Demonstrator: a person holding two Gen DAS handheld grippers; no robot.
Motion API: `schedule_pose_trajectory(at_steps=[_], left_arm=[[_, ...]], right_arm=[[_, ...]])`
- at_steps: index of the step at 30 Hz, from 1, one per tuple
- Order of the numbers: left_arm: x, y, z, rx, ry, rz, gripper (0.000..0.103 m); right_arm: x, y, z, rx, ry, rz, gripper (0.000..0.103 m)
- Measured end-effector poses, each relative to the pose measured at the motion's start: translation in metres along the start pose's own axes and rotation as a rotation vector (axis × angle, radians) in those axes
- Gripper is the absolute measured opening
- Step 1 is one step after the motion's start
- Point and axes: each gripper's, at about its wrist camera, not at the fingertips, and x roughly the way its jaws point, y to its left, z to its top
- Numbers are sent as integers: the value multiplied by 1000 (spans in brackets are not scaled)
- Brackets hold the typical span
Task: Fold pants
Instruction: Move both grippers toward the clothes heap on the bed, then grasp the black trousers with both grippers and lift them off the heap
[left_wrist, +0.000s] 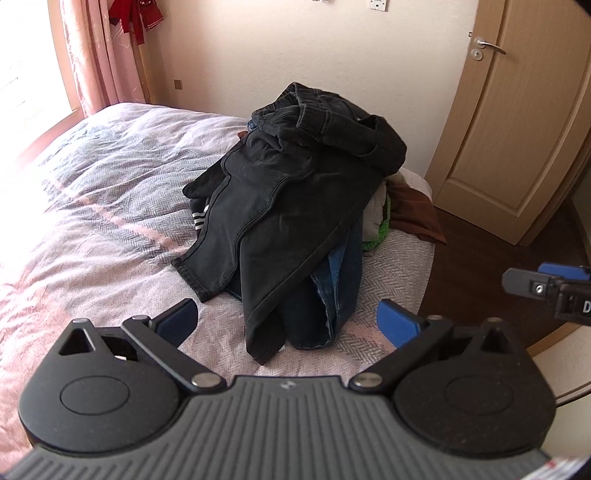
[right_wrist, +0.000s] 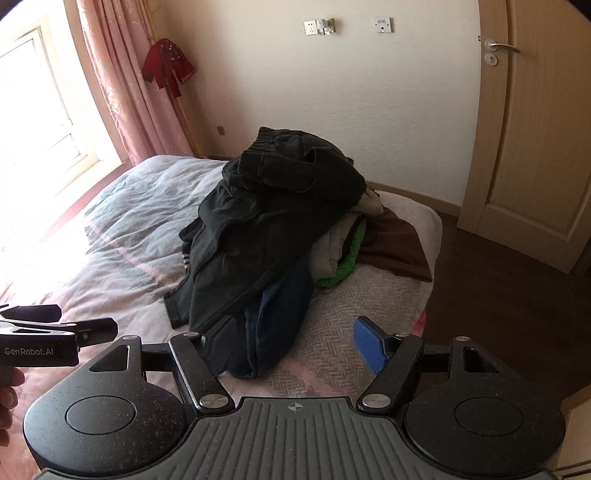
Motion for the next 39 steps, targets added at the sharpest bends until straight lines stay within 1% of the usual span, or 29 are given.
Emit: schedule_pose_trajectory(at_steps=[6, 13, 17, 23, 25, 32, 36, 39], left_arm=[[41, 3, 11, -20, -1, 19, 102], [106, -3, 43, -42, -5, 43, 102], [146, -10, 62, -24, -3, 71, 101], [202, -22, 85, 10, 11, 104, 101], [218, -26, 91, 22, 4, 108, 101], [272, -34, 110, 80, 5, 130, 102], [305, -36, 118, 89, 38, 134, 102], [325, -39, 119, 87, 61, 134, 100]], right_arm=[[31, -16, 17, -39, -7, -11, 68], [88, -49, 57, -73, 1, 13, 68], [123, -71, 84, -84, 25, 7, 68], [163, -105, 116, -78, 55, -8, 68], [175, -113, 124, -85, 70, -16, 68], [212, -131, 151, -107, 109, -11, 68], [234, -136, 166, -124, 117, 2, 68], [251, -134, 176, -157, 112, 18, 68]])
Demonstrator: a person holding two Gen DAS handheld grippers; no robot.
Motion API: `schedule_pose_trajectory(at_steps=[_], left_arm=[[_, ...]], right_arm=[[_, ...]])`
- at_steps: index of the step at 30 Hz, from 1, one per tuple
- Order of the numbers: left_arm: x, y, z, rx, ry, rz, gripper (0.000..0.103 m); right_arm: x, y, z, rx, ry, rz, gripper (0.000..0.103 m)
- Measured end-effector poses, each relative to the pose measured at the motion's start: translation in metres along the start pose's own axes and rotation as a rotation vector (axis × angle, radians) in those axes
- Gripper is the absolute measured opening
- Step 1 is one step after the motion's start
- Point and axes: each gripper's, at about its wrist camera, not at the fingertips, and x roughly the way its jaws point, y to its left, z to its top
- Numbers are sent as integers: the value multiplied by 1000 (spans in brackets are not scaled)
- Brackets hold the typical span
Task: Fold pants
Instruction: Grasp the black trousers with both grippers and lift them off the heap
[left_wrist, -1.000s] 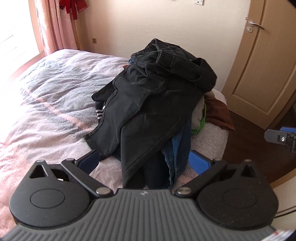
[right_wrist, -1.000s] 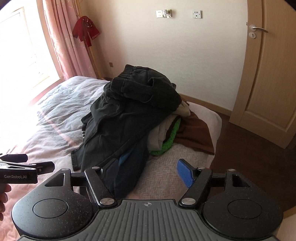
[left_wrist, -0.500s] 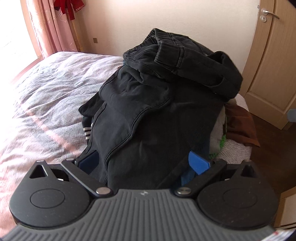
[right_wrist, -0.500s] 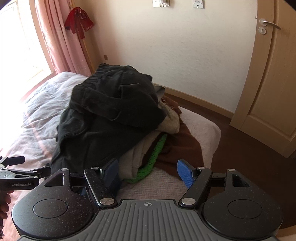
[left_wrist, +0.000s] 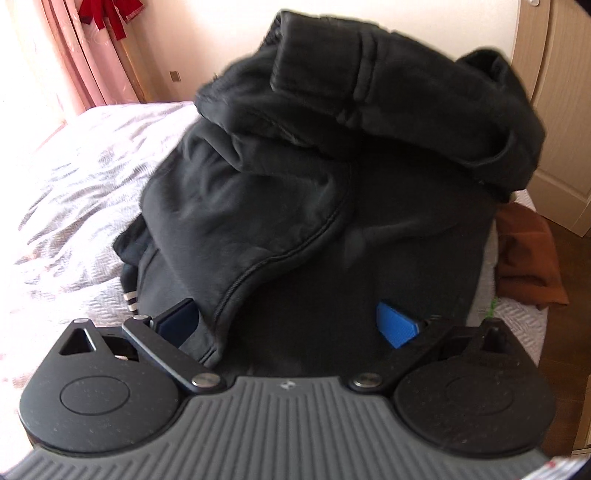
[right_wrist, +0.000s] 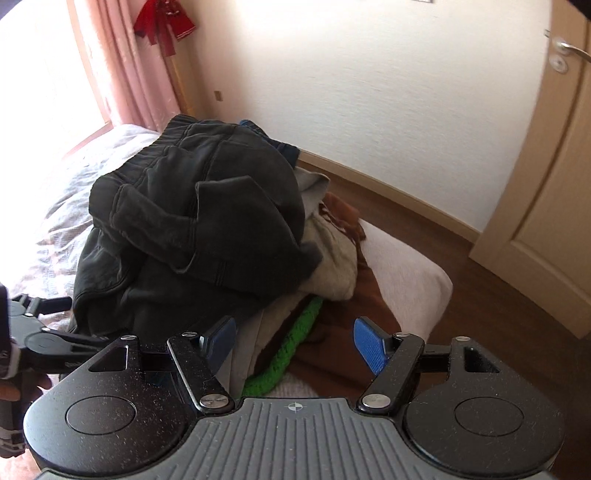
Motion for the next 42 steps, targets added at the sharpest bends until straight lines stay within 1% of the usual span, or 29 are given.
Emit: schedule_pose_trajectory(at_steps=[1, 3, 5, 6, 8, 9, 11, 12, 14, 15, 16, 17, 18, 19, 20, 21, 23, 26, 29, 31, 34, 36, 37, 39, 40, 42], left_arm=[[4, -2, 0, -3, -4, 1, 99], [8, -2, -2, -20, -16, -6, 94], [9, 3, -5, -48, -30, -12, 79], [7, 6, -6, -52, -35, -15, 75], [2, 15, -8, -68, -44, -25, 55], [-2, 20, -8, -80, -45, -40, 50], [-11, 29, -7, -91, -47, -58, 30], [-16, 31, -7, -95, -52, -50, 23], [-26, 38, -4, -118, -61, -63, 11], [-29, 40, -3, -128, -64, -69, 10], [-31, 43, 1, -134, -64, -71, 9], [-33, 46, 2, -140, -67, -72, 7], [-37, 45, 4, -148, -73, -70, 7], [-41, 47, 5, -164, -78, -72, 6], [-43, 51, 7, -189, -85, -76, 5], [-48, 56, 7, -214, -96, -79, 5], [-61, 63, 7, -252, -119, -73, 4], [-83, 78, 2, -311, -160, -56, 4], [-113, 99, -10, -391, -208, -28, 4], [-138, 119, -22, -451, -250, 2, 4], [-178, 148, -50, -537, -299, 68, 4], [-209, 168, -72, -580, -328, 127, 4], [-225, 178, -84, -604, -343, 159, 4], [-260, 196, -110, -648, -374, 228, 4], [-282, 208, -125, -675, -391, 265, 4], [-322, 230, -156, -713, -420, 335, 4]], right_arm=[[5, 1, 3, -15, -6, 4, 68], [15, 4, 10, -64, -22, 6, 68], [27, 11, 17, -126, -42, 0, 68], [33, 14, 20, -155, -51, -7, 68], [45, 19, 24, -204, -66, -17, 68], [50, 21, 26, -225, -72, -16, 68], [59, 25, 30, -264, -86, -12, 68], [62, 27, 32, -284, -89, -5, 68], [66, 32, 33, -316, -103, 20, 68], [67, 34, 33, -336, -110, 47, 67], [66, 37, 31, -361, -125, 75, 46], [66, 40, 31, -384, -130, 100, 20], [65, 44, 31, -394, -125, 107, 20], [61, 47, 31, -390, -139, 111, 16], [54, 48, 32, -381, -160, 135, 11], [44, 48, 34, -355, -187, 173, 1], [24, 47, 42, -290, -208, 267, 2], [-3, 55, 49, -226, -244, 405, 1], [-26, 68, 51, -154, -255, 562, 1], [-40, 83, 50, -140, -260, 658, 1], [-63, 120, 48, -151, -267, 802, 0], [-80, 154, 48, -167, -269, 893, 0], [-86, 173, 51, -175, -266, 940, 0], [-105, 209, 46, -188, -255, 1038, 0], [-114, 237, 44, -190, -248, 1082, 0], [-135, 275, 30, -191, -230, 1166, 0]])
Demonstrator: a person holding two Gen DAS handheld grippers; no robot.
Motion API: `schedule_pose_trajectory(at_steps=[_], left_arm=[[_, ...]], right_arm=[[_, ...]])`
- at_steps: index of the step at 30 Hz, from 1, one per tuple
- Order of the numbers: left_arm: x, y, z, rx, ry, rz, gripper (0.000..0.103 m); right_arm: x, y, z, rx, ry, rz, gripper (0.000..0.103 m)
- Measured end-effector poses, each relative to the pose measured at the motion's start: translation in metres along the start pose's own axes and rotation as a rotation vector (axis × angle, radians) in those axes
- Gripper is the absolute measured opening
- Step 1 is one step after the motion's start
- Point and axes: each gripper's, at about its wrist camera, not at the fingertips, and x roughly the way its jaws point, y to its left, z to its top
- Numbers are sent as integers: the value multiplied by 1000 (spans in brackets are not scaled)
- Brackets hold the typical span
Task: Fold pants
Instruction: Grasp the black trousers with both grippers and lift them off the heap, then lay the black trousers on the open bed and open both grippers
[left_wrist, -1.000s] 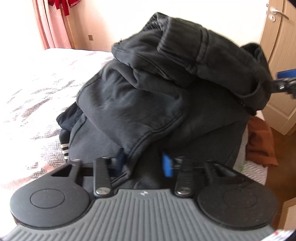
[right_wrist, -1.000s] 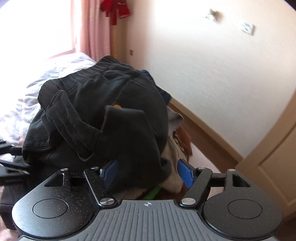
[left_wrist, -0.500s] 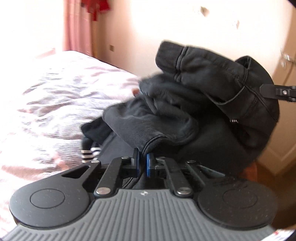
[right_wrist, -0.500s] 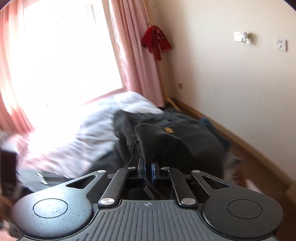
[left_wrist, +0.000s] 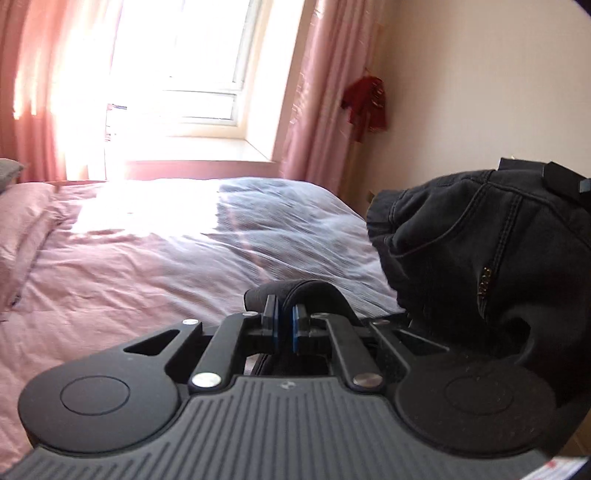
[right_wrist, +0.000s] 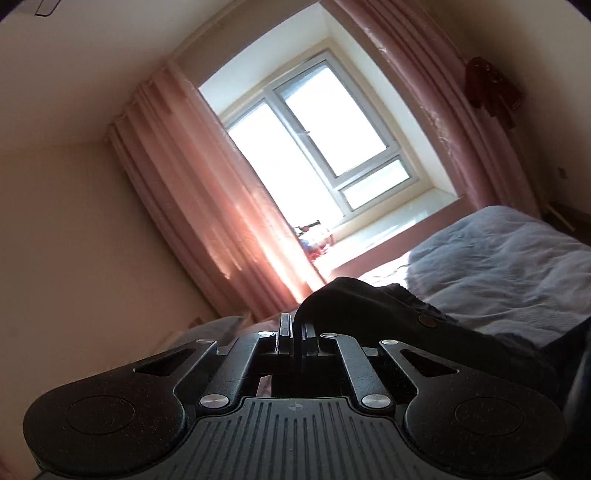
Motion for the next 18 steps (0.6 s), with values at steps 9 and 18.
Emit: schedule_pose_trajectory(at_steps=[9, 18], left_arm=[[-86, 178, 12, 7, 103, 352, 11], [-161, 268, -84, -175, 381, 458, 33]], right_arm=[[132, 164, -111, -135, 284, 135, 22], [170, 204, -259, -284, 743, -75, 38]])
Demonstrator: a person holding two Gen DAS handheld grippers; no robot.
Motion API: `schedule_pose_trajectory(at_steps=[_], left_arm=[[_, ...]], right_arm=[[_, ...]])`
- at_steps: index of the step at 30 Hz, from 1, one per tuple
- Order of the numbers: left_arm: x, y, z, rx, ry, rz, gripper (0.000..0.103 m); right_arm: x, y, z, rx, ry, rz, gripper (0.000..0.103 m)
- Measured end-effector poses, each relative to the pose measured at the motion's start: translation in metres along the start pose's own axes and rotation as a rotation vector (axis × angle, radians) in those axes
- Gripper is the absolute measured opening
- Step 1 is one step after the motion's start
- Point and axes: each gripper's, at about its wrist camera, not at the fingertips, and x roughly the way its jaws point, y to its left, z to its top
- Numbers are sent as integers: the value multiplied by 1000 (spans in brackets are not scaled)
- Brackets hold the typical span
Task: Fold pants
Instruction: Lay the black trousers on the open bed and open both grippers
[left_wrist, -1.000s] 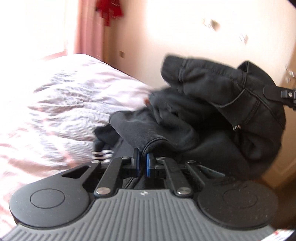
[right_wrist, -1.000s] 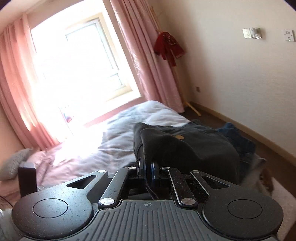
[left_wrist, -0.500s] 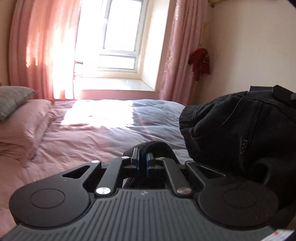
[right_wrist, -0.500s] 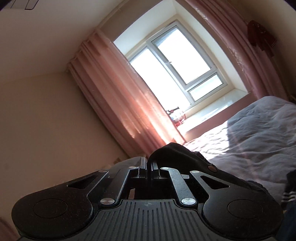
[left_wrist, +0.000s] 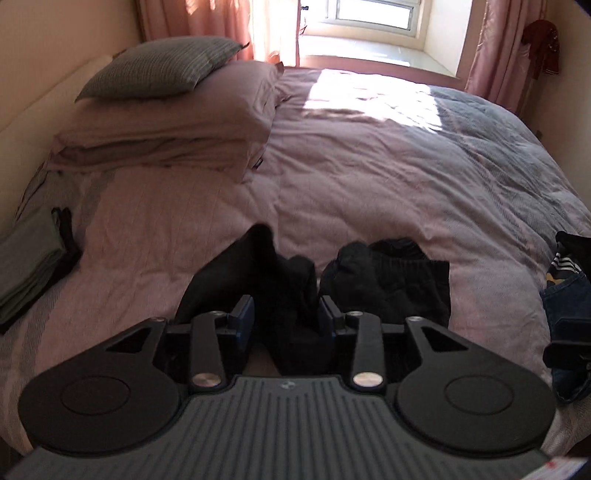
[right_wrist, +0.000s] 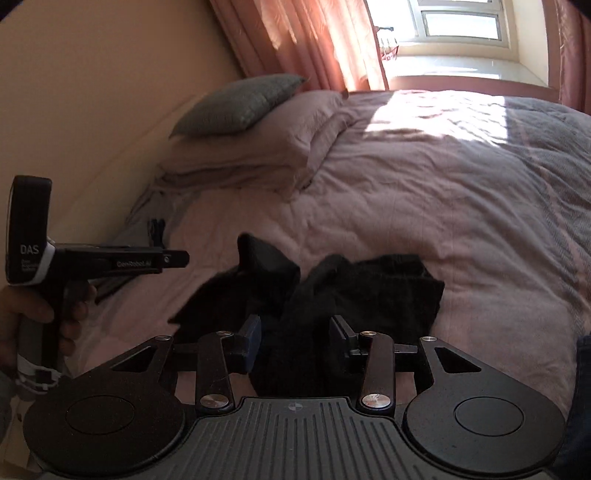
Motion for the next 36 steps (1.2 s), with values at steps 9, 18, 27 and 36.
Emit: schedule_pose_trajectory(at_steps=[9, 18, 27, 36], left_arm=[[-30, 12, -57, -110, 69, -15, 41], [-59, -21, -87, -140, 75, 23, 44], [-86, -65, -117, -145, 63, 41, 46], [-101, -86, -132, -149, 57, 57, 51]], right_arm=[[6, 24, -29, -55, 111, -40, 38], [-15, 22, -48, -107, 128, -20, 38], [-42, -1, -77, -97, 129, -3, 38], [-55, -13, -89, -109, 121, -1, 38]])
